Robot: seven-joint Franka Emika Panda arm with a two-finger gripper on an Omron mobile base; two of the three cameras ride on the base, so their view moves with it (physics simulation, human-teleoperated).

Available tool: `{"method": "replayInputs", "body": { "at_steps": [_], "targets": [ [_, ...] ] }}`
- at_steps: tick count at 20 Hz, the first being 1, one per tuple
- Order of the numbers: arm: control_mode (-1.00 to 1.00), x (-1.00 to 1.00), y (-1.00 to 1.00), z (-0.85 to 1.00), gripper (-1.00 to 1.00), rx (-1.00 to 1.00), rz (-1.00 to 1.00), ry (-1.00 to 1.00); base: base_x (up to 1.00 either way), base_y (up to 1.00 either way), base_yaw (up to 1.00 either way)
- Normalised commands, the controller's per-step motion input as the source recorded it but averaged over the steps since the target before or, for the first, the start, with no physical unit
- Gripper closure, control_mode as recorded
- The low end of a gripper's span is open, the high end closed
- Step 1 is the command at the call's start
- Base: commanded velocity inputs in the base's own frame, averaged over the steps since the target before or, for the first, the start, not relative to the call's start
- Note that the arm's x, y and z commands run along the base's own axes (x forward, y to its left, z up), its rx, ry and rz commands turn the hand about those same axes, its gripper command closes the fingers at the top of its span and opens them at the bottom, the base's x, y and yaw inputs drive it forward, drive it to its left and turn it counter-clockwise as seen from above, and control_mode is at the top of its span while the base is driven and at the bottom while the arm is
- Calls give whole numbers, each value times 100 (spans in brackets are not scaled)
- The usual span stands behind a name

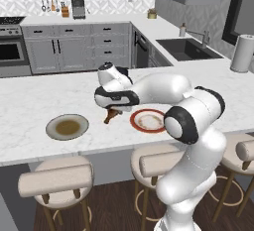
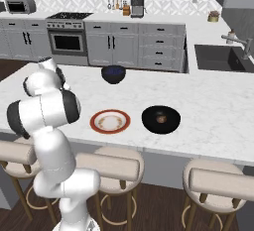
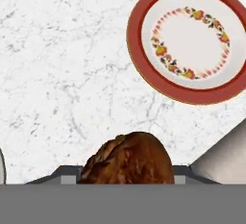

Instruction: Pick the chicken drumstick and mushroom from their plates and place them in the bowl. Then put the bowl in the fridge.

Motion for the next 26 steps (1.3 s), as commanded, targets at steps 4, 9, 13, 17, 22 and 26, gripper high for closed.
{"method": "replayInputs", "body": {
  "at_steps": [4, 9, 13, 17, 22, 26],
  "targets": [
    [-100, 26, -100, 37, 100, 0, -11, 13, 0, 0, 0],
    [-100, 33, -100, 27, 100, 0, -10, 18, 0, 0, 0],
    [-100, 29, -100, 16, 100, 0, -10, 17, 0, 0, 0],
    [-100, 6, -100, 3, 100, 0, -10, 11, 0, 0, 0],
    [-100, 0, -100, 0, 100, 0, -6, 4, 0, 0, 0],
    [-100, 0, -100, 0, 100, 0, -7, 3, 0, 0, 0]
  ]
}}
